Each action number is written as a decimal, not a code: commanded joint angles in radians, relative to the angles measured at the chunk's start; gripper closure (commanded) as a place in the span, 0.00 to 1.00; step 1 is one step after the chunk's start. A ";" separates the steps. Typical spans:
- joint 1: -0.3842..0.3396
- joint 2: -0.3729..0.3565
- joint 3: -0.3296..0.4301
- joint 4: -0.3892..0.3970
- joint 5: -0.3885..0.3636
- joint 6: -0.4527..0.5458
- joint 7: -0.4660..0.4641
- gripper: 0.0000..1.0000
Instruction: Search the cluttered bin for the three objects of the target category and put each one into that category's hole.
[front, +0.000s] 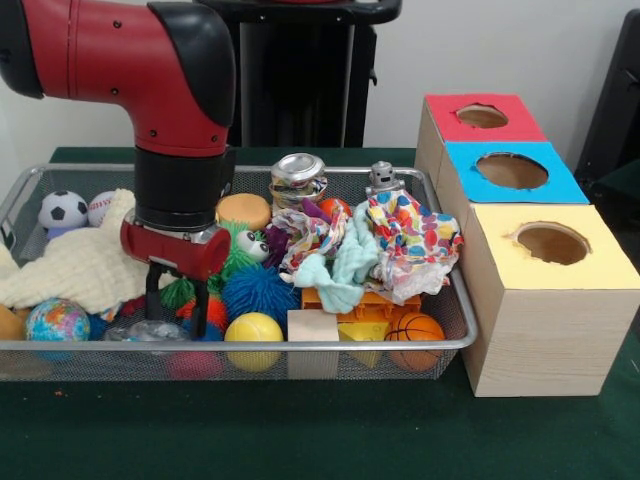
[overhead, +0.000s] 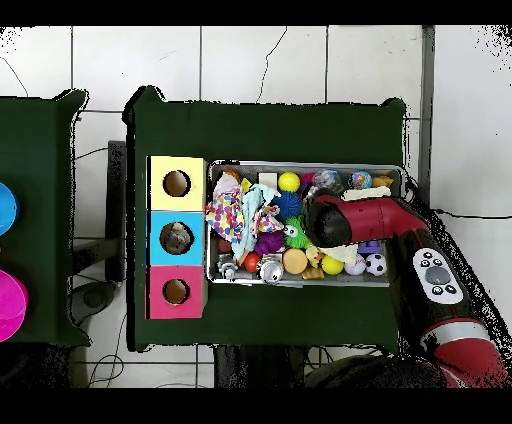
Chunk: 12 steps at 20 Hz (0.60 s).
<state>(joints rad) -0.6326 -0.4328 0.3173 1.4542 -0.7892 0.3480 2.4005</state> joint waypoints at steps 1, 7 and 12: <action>0.005 0.026 0.048 0.036 0.036 0.016 -0.045 0.00; 0.012 -0.037 0.043 0.082 0.085 0.028 -0.005 0.00; 0.017 -0.078 0.032 0.124 0.131 0.016 0.039 0.00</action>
<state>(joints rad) -0.6308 -0.4716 0.3162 1.4920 -0.7121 0.3484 2.4005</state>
